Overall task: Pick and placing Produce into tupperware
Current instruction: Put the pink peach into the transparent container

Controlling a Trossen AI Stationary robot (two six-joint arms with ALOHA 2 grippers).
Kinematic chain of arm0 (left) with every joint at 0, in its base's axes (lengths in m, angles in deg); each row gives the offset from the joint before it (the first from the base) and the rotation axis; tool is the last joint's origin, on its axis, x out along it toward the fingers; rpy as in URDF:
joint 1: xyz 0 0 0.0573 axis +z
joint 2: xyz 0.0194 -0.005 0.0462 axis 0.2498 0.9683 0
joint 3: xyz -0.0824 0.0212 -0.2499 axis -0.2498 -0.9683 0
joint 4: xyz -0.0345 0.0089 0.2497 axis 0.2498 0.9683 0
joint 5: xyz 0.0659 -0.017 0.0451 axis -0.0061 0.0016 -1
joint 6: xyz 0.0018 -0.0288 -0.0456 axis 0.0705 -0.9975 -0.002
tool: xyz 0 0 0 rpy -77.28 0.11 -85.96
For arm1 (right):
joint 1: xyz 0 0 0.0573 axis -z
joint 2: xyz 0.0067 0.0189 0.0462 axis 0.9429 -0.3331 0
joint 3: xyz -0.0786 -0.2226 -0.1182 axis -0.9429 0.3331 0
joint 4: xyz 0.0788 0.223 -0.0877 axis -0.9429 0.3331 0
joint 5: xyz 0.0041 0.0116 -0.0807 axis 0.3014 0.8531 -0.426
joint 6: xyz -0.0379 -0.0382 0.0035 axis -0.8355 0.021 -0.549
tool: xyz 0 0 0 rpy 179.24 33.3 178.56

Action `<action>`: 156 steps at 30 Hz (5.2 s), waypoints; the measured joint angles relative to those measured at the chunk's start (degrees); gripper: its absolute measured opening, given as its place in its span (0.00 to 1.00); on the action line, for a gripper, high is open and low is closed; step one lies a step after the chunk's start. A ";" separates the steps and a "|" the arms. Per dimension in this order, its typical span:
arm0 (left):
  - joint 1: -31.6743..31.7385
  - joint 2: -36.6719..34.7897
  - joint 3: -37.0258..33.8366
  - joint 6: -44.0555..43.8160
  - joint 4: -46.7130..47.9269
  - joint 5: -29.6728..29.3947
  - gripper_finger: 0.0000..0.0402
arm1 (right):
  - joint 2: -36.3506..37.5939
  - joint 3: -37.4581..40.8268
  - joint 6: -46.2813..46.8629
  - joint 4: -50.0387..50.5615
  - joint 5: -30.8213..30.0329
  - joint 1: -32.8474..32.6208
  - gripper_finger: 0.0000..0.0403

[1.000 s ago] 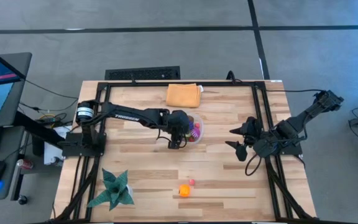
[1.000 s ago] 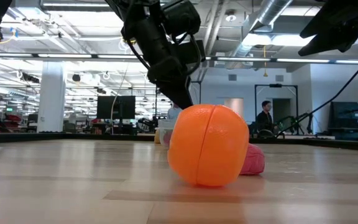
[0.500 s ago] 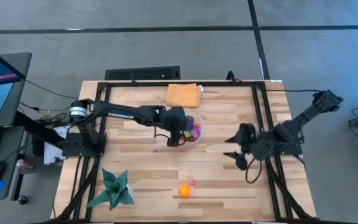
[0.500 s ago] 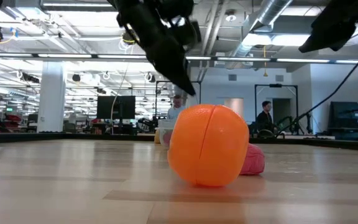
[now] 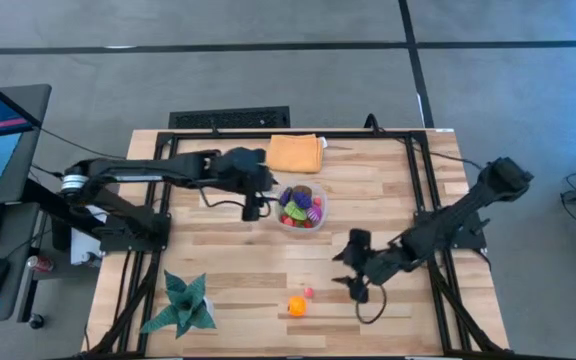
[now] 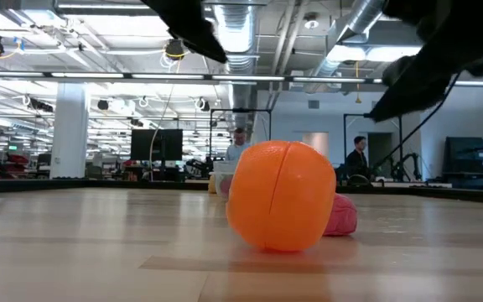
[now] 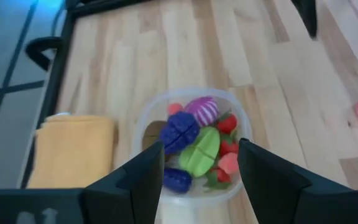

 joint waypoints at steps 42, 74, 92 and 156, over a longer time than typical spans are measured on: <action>4.35 -31.53 -15.44 -1.19 6.56 -4.39 0.48 | -32.02 -11.50 6.93 -19.87 15.28 4.48 0.74; 4.35 -31.48 -15.42 -0.83 6.02 -4.30 0.48 | -28.90 -11.03 10.14 -12.40 15.61 5.00 0.30; 4.35 -31.48 -15.40 1.62 5.82 -4.30 0.48 | -10.86 -11.15 4.71 7.12 11.87 13.19 0.30; 4.32 -31.49 -15.40 -1.16 3.62 -4.32 0.48 | -12.70 -11.21 -19.52 6.89 15.81 41.94 0.31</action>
